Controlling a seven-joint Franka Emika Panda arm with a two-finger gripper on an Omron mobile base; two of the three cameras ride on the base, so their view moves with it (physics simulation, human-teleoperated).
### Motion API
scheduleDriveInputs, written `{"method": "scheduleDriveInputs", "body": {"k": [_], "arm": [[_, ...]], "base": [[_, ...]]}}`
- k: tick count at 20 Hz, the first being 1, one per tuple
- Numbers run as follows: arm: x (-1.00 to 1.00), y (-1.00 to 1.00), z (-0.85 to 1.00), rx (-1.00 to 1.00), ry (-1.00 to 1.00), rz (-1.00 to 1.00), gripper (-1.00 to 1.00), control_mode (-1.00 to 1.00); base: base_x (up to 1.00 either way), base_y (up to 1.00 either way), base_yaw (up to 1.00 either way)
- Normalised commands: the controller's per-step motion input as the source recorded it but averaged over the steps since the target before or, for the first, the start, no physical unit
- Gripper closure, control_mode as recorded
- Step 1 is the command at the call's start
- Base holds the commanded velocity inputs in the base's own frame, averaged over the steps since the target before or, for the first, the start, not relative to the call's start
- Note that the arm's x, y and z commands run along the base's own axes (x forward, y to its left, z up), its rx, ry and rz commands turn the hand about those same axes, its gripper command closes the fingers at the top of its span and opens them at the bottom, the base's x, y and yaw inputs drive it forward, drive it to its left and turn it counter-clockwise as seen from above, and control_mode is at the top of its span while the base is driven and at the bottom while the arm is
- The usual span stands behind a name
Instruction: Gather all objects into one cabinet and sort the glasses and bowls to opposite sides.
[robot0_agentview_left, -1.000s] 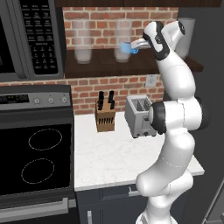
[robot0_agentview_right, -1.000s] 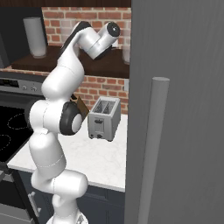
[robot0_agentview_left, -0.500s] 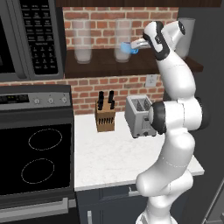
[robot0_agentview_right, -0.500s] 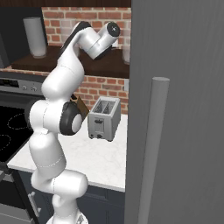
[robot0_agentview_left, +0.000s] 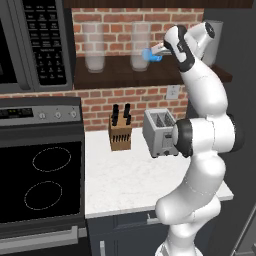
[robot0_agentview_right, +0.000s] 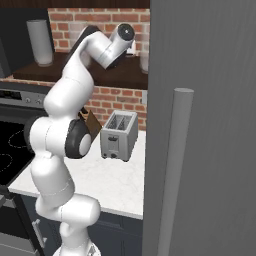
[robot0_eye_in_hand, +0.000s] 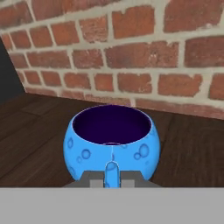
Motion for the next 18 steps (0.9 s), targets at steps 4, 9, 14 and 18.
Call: {"method": "scheduleDriveInputs", "body": {"k": [4,9,14,18], "arm": [[-0.36,-0.01,0.0,0.0,0.0,-0.17,1.0,-1.0],[-0.65,-0.04,0.0,0.0,-0.01,-0.15,1.0,-1.0],[-0.8,0.0,0.03,0.0,-0.03,-0.08,1.0,-1.0],[-0.75,0.0,0.12,0.0,-0.03,-0.04,1.0,-1.0]], "base": [[0.0,0.0,0.0],[0.0,0.0,0.0],[0.0,0.0,0.0],[0.0,0.0,0.0]]}}
